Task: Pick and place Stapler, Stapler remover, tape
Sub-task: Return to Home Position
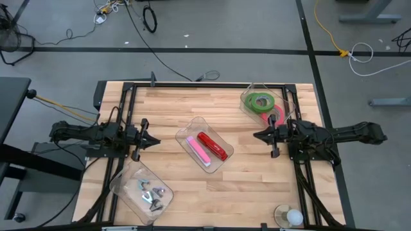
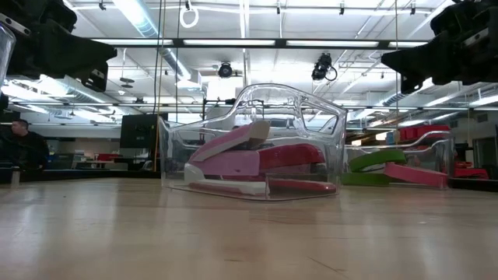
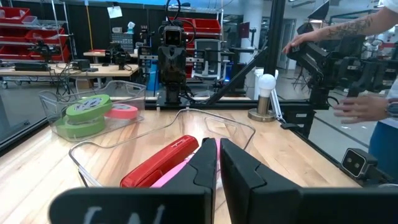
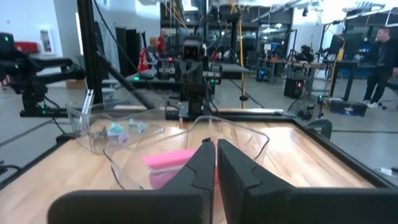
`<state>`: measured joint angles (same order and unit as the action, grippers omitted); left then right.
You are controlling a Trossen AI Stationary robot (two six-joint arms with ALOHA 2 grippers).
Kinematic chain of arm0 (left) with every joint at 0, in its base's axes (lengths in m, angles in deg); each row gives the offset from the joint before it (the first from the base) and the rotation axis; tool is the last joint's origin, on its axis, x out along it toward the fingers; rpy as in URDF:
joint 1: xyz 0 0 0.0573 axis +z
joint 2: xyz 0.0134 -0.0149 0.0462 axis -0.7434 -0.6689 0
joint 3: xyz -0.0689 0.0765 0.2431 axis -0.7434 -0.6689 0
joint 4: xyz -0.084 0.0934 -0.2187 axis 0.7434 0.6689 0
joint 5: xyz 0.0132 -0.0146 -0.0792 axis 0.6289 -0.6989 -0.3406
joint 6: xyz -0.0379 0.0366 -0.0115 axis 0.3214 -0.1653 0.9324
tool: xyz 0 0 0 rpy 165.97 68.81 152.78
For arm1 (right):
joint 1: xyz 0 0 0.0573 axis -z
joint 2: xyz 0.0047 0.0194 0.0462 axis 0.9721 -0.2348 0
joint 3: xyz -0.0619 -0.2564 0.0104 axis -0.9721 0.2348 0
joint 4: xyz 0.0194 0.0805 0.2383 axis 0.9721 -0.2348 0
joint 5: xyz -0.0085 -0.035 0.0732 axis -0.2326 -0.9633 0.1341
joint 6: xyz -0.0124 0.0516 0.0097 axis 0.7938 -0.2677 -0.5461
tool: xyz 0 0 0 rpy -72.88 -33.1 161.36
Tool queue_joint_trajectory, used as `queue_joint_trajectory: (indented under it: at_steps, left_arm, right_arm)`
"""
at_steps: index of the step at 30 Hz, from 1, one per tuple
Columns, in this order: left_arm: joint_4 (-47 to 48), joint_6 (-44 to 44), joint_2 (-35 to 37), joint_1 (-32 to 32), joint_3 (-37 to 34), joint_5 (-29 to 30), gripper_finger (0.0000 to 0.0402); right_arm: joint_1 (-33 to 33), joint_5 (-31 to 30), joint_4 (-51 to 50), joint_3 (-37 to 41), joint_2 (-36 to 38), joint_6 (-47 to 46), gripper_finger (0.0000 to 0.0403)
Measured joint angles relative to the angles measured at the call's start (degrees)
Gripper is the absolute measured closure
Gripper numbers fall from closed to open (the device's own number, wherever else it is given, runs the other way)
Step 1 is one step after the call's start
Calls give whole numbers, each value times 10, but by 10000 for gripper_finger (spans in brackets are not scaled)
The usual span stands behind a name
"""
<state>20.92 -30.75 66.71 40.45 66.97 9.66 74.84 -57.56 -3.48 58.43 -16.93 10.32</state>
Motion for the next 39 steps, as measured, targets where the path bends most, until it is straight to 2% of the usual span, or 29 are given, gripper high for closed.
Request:
queue_joint_trajectory:
  at_steps: [10, 20, 34, 39]
  left_arm:
    - [0, 0, 0, 0, 0, 0, 376]
    - [0, 0, 0, 0, 0, 0, 376]
    - [0, -1, 0, 0, 0, 0, 376]
    - [0, -2, 0, 0, 0, 0, 376]
  right_arm:
    - [1, 2, -1, 0, 47, 7, 381]
    - [9, 6, -80, 0, 111, -4, 381]
    - [59, 6, -180, 0, 180, 11, 381]
    - [66, 26, -211, 0, 192, 10, 381]
